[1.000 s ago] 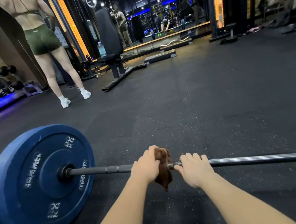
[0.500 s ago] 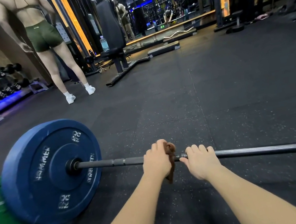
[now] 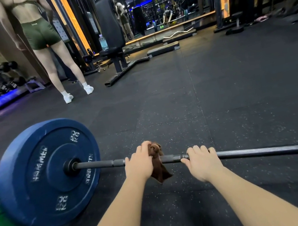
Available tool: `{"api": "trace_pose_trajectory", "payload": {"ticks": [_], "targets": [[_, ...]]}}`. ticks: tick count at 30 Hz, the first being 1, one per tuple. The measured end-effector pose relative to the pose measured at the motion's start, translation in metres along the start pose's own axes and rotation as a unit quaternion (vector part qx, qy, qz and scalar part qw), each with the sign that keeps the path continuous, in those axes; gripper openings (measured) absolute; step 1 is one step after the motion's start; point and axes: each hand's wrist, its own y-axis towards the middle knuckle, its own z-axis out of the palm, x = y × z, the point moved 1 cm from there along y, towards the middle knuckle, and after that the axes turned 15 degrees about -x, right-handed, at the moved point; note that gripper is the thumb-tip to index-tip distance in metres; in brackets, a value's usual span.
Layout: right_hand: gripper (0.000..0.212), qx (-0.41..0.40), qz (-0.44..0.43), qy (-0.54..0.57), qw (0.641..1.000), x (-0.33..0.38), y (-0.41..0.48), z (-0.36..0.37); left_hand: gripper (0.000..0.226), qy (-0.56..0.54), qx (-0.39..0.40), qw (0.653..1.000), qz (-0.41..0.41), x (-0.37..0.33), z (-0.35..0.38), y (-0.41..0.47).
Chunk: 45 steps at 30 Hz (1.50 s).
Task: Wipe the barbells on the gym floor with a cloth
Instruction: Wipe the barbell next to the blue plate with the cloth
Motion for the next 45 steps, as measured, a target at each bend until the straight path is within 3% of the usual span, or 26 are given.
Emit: {"api": "trace_pose_trajectory", "payload": {"ticks": [7,13,21,25,32,39,45], "targets": [[0.047,-0.004,-0.003,-0.007,1.000,0.000,0.000,0.002,0.043,-0.036,-0.022,0.996,-0.085,-0.009,0.006,-0.002],[0.046,-0.014,-0.003,-0.008,1.000,0.001,0.000,0.000,0.050,-0.069,-0.055,0.996,0.017,-0.055,0.024,-0.021],[0.047,-0.011,-0.003,-0.009,1.000,0.002,0.000,-0.001,0.040,-0.005,-0.032,0.998,0.059,-0.028,0.006,-0.013],[0.047,-0.014,-0.004,-0.007,1.000,0.001,-0.001,0.000,0.037,0.012,0.002,1.000,0.006,-0.001,0.001,0.004],[0.047,-0.025,-0.008,-0.009,1.000,0.000,-0.002,0.003,0.043,0.013,-0.021,0.998,-0.060,0.013,0.005,0.003],[0.048,-0.027,-0.006,-0.011,1.000,0.001,-0.002,0.001,0.042,-0.015,-0.028,0.999,0.023,-0.028,0.019,-0.006],[0.047,-0.022,-0.009,-0.010,1.000,0.001,-0.002,0.001,0.040,0.064,-0.015,0.997,0.051,-0.019,0.008,-0.003]]}}
